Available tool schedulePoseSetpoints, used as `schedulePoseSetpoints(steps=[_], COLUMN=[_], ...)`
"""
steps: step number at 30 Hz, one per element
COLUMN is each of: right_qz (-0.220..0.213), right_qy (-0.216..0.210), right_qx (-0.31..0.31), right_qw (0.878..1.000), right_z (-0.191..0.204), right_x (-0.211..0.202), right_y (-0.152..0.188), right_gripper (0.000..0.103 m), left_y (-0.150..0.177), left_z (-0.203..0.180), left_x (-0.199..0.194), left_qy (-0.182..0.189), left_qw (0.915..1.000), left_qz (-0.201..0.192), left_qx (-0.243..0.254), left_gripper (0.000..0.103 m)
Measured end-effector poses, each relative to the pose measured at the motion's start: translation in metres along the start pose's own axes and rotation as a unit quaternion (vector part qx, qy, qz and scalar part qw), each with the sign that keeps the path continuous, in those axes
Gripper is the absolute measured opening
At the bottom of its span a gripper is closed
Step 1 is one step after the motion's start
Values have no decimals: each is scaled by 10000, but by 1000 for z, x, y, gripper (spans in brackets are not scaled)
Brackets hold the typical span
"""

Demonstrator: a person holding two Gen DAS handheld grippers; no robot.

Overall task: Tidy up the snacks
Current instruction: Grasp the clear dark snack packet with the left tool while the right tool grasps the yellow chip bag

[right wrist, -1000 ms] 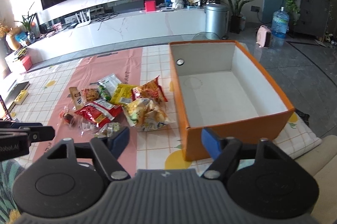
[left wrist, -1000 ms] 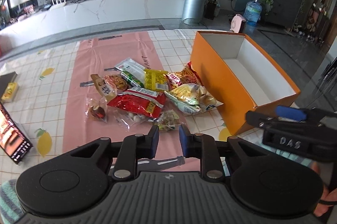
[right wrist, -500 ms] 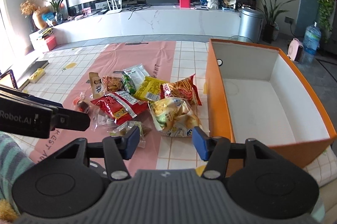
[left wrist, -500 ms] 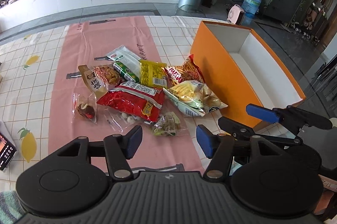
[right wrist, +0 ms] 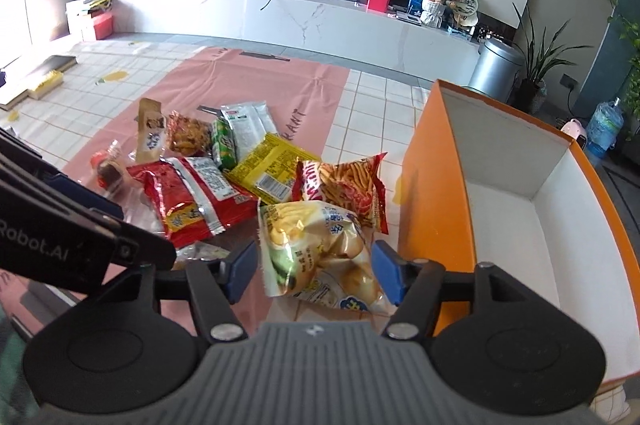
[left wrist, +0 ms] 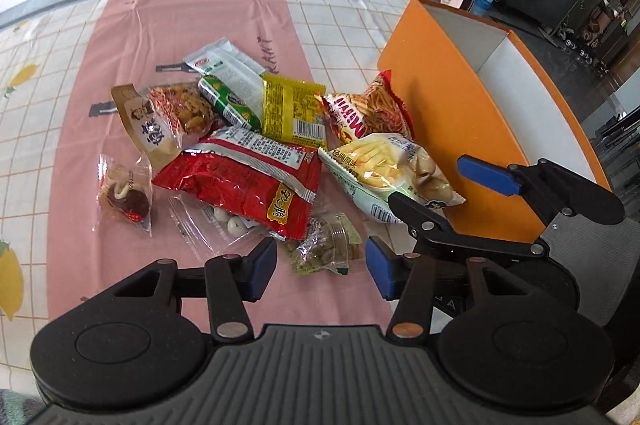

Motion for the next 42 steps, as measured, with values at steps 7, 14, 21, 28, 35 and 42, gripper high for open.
schedulePoseSetpoints(steps=[7,14,21,28,35,42], right_qz=[-70,-54,80,141,183,200], right_qy=[332,295,95,-12,33,75], right_qx=[-540,-964,-665,-485,-464,-512], right_qw=[9980,9949,9977,9987,9987,9985], right_z=[6,20,16,12,13,15], right_x=[19,19,30,34,34,30], right_y=[4,16,19,21,22,20], right_gripper=[74,65,65,64,56,46], left_y=[-3,0,1,6,7,5], left_z=[6,9,19,28,22,14], left_x=[19,34,47,60,60,48], left_qy=[137,183,373,680,669,478], left_qw=[9994,9984,9955,9896,9916,9954], left_qz=[235,427,486,501,373,253], left_qx=[-190,-321,-724,-1168,-1045,-795], left_gripper=[59,59,66,72,63,52])
Point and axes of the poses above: each gripper's, at about its wrist camera, not at the fingertips, and x roughly the way its jaws point, z to its left, y to its underside, the point moved 3 cm from there along x, roughly the way its jaws point, and after that the axes turned 1 degree about z, right-handed, at the moved point
